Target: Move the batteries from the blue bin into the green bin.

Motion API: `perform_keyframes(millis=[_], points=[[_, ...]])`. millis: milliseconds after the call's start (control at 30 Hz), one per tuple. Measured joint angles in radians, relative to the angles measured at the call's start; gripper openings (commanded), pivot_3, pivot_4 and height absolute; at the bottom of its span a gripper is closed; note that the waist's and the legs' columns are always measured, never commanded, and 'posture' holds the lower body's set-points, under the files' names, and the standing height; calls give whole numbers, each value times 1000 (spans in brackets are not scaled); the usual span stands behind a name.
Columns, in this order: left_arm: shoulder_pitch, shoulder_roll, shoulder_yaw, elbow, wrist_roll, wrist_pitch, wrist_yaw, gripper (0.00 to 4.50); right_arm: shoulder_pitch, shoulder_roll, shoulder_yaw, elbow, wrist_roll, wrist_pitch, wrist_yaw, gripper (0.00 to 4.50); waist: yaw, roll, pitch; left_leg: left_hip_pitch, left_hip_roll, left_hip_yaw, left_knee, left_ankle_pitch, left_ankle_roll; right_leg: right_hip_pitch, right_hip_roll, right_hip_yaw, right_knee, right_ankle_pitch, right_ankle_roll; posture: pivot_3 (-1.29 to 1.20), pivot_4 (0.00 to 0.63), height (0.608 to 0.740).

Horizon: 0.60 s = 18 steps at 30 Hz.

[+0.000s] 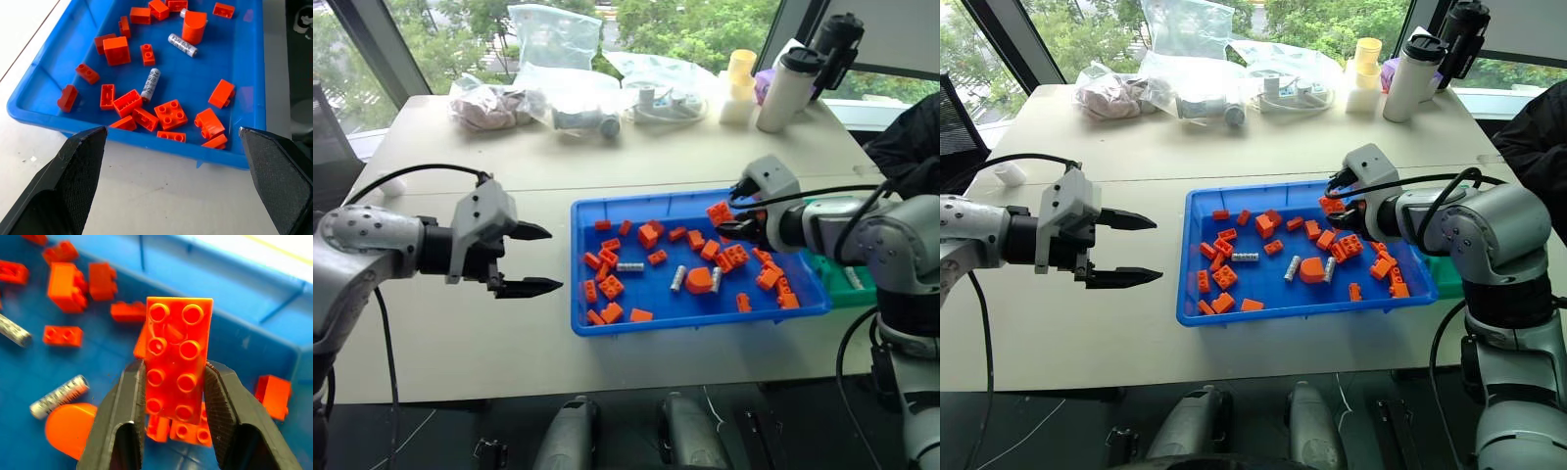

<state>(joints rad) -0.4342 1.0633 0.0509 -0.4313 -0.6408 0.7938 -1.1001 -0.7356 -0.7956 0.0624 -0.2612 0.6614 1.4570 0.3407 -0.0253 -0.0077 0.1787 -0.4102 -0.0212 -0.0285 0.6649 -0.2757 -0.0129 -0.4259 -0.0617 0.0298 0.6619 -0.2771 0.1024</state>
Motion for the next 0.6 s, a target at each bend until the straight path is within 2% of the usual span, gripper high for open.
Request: perform_keyframes(millis=[100,300,467,600], points=[[-11,-7,-10,2,6,-2,1,4500,6,-30,46,24,-40,-75,57,4467,-5,0,0,0,0,0,0,0,0,0,0,0,0,0,0,0,150,740],[-7,-21,-7,6,-4,6,8,4500,-41,-40,75,69,-95,-253,196,4467,-6,0,0,0,0,0,0,0,0,0,0,0,0,0,0,0,150,740],[30,-13,2,-2,-22,23,0,4500,-11,-7,83,-5,-66,-497,452,4467,-8,0,0,0,0,-1,0,0,0,0,0,0,0,0,0,0,150,740],[43,10,14,-2,-21,25,1,4500,-14,4,199,19,-137,-633,589,4467,-8,0,0,0,0,-1,1,0,0,1,0,0,0,0,0,0,150,740]])
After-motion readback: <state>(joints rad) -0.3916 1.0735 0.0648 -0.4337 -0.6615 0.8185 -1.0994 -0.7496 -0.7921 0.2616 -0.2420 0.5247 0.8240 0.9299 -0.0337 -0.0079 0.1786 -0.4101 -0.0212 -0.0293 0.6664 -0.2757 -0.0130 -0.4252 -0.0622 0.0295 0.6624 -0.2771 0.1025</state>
